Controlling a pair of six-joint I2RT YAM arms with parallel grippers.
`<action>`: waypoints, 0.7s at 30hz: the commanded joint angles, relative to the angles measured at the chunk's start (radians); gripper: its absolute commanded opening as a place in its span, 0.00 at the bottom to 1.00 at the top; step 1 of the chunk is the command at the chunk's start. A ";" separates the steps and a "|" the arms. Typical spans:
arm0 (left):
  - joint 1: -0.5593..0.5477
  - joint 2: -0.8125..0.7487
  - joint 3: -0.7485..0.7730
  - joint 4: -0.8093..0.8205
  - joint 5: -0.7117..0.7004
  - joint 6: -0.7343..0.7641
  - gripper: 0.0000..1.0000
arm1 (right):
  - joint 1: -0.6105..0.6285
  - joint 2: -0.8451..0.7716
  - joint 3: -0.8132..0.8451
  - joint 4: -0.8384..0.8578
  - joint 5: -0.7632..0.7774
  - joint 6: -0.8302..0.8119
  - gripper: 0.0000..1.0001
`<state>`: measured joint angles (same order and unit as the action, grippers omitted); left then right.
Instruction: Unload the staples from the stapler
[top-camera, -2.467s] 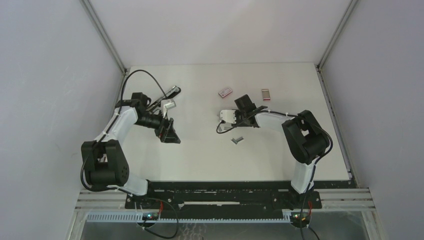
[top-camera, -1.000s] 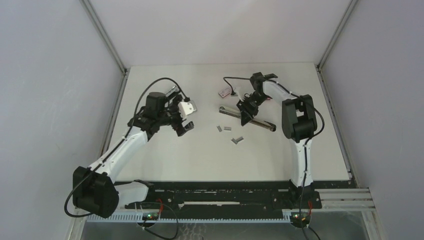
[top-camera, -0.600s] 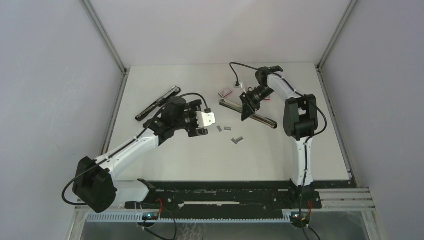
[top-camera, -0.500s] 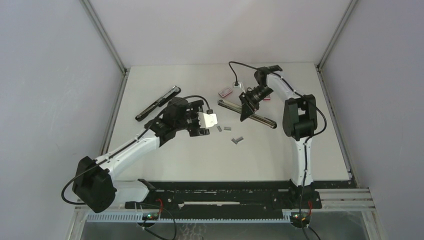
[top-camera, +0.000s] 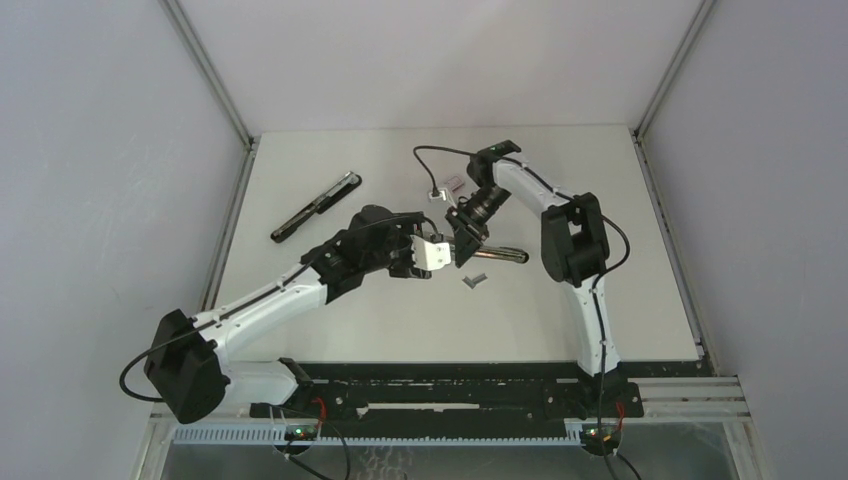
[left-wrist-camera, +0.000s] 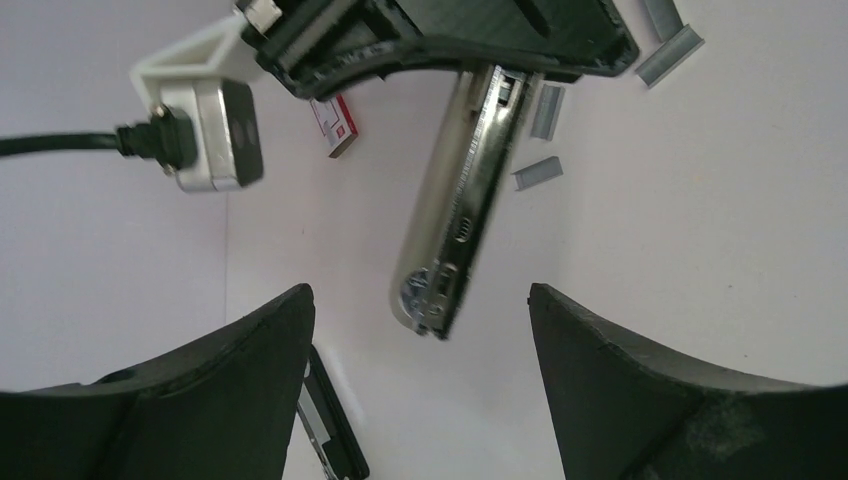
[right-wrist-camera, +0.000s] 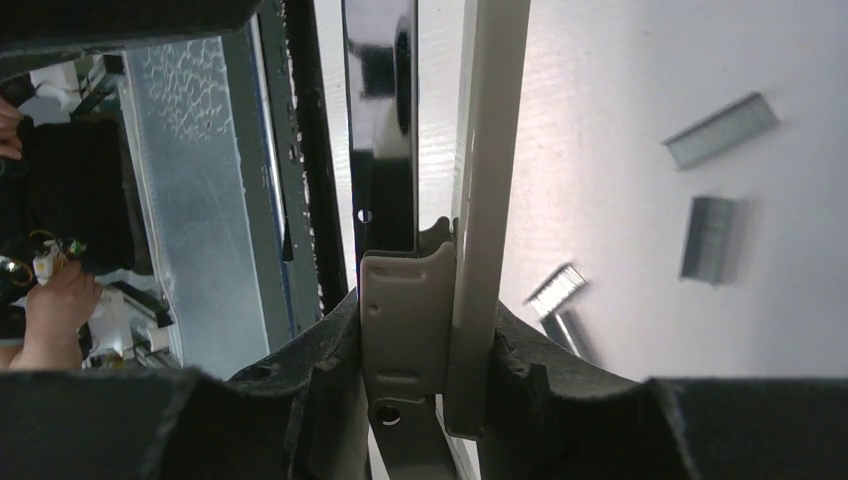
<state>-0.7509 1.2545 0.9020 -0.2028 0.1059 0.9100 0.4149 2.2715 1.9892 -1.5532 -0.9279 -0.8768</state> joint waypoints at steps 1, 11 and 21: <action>-0.016 -0.023 -0.004 0.032 -0.029 0.025 0.83 | 0.044 0.003 0.042 -0.043 -0.061 -0.027 0.00; -0.045 -0.033 -0.019 -0.076 0.059 0.074 0.74 | 0.065 -0.006 0.040 -0.040 -0.114 -0.025 0.00; -0.096 0.020 -0.028 -0.036 -0.010 0.071 0.67 | 0.059 -0.016 0.033 -0.041 -0.138 -0.026 0.00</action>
<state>-0.8318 1.2587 0.8974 -0.2760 0.1234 0.9726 0.4774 2.2986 1.9892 -1.5642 -0.9844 -0.8833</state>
